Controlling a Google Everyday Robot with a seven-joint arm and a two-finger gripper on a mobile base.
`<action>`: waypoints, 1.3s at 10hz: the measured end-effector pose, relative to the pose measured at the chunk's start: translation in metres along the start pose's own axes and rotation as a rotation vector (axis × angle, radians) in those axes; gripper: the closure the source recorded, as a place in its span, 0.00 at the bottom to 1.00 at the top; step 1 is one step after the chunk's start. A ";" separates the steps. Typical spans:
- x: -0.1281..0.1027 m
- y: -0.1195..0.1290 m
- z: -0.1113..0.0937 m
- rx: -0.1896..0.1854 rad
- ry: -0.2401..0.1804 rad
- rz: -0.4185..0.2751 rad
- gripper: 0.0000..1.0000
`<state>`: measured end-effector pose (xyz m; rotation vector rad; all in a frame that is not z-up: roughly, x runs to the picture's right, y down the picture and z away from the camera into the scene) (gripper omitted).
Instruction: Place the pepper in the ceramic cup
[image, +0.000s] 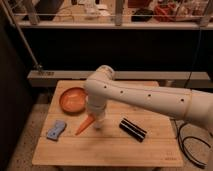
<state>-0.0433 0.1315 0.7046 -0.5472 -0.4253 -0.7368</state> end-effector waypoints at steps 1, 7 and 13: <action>0.004 0.002 0.000 -0.002 0.000 0.005 0.99; 0.016 0.007 0.001 -0.008 0.001 0.018 0.99; 0.022 0.015 0.004 -0.008 0.002 0.033 0.99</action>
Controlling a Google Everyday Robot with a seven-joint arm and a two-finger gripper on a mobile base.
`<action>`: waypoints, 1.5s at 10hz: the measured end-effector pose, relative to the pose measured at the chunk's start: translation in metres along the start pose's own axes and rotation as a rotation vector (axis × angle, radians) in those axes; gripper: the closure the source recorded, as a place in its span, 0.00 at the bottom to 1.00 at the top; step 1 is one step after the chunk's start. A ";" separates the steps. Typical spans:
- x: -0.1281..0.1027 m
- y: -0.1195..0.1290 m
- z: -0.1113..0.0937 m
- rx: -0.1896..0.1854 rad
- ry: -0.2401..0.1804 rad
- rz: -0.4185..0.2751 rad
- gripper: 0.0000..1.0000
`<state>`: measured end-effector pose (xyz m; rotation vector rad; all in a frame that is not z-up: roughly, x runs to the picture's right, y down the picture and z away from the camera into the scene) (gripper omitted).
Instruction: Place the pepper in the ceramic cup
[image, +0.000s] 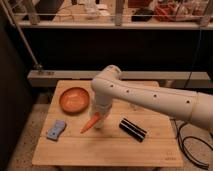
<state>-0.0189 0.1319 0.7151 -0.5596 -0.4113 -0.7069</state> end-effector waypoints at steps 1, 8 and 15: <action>0.001 0.001 0.000 0.001 0.000 0.003 0.99; 0.015 0.007 -0.005 0.012 0.008 0.048 0.99; 0.031 0.011 -0.010 0.025 0.011 0.101 0.99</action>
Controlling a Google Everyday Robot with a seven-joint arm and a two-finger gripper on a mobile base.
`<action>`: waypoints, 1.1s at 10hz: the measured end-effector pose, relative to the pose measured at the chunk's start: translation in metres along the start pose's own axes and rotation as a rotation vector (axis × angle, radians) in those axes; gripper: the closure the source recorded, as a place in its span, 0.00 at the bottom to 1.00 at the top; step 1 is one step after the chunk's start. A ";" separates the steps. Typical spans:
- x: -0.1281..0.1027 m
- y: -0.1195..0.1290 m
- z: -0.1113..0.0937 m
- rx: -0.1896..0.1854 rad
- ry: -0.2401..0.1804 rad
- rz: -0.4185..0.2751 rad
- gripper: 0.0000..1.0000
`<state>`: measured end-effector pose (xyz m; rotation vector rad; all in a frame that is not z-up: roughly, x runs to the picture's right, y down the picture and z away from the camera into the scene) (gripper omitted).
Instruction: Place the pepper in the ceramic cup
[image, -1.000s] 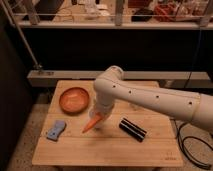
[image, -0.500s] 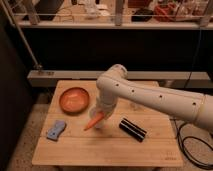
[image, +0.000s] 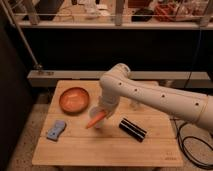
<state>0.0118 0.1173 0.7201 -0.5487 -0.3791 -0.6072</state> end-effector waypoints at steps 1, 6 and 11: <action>0.002 0.001 -0.001 0.001 0.001 0.006 0.99; 0.014 -0.001 -0.009 0.009 -0.001 0.043 0.99; 0.011 -0.005 -0.007 0.000 -0.014 0.045 0.99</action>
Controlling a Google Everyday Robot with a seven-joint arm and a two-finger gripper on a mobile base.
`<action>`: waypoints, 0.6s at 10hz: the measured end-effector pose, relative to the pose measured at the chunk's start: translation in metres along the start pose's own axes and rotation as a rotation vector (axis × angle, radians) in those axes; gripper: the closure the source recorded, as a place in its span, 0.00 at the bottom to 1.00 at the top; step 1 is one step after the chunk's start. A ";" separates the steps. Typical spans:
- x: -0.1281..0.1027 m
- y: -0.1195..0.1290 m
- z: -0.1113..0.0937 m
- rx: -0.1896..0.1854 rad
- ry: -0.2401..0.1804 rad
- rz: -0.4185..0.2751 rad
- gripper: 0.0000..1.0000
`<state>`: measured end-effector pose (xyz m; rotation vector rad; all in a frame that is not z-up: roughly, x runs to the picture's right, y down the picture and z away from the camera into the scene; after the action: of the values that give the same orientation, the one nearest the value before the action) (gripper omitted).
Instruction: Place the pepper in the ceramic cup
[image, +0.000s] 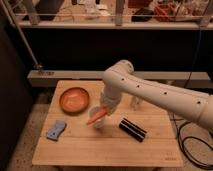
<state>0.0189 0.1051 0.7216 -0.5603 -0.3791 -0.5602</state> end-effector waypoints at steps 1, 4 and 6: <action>0.001 0.001 0.000 -0.001 -0.002 0.003 0.99; -0.004 -0.001 0.002 -0.003 -0.007 -0.008 0.99; -0.008 -0.003 0.004 -0.007 -0.013 -0.013 0.99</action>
<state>0.0105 0.1090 0.7224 -0.5685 -0.3933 -0.5710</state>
